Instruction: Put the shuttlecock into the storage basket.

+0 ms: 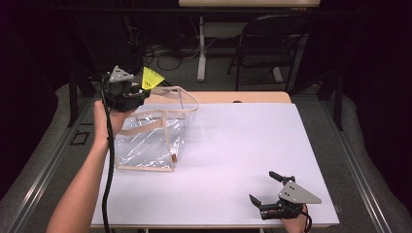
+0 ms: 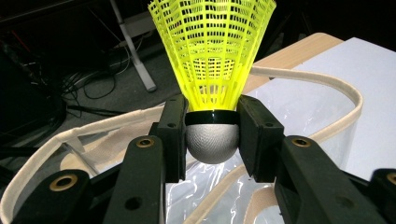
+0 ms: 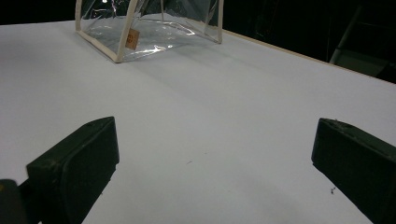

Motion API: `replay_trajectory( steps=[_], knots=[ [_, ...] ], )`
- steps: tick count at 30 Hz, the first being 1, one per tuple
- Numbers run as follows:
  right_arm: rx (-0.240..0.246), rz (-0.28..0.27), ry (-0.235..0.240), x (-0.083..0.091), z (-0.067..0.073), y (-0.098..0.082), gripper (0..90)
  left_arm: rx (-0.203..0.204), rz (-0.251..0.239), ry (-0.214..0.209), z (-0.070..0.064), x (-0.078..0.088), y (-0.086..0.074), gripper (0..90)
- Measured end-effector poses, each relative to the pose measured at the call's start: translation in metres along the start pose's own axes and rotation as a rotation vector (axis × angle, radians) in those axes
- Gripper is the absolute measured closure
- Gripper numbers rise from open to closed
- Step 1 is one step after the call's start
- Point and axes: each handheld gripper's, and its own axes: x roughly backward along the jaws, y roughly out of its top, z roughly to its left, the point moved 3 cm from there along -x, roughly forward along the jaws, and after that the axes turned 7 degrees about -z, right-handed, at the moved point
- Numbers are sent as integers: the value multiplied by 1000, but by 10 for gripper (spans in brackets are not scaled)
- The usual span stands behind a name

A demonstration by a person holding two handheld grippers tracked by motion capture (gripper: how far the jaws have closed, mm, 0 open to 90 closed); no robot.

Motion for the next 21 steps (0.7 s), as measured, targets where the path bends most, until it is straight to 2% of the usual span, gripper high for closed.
replay_trajectory(
  steps=[10, 21],
  knots=[
    [1, 1, 1, 0, 0, 0, 3, 2, 17, 6, 4, 1, -5, 647],
    [-2, 2, 4, -1, 1, 0, 3, 24, 39, 18, 13, 0, -16, 647]
  ],
)
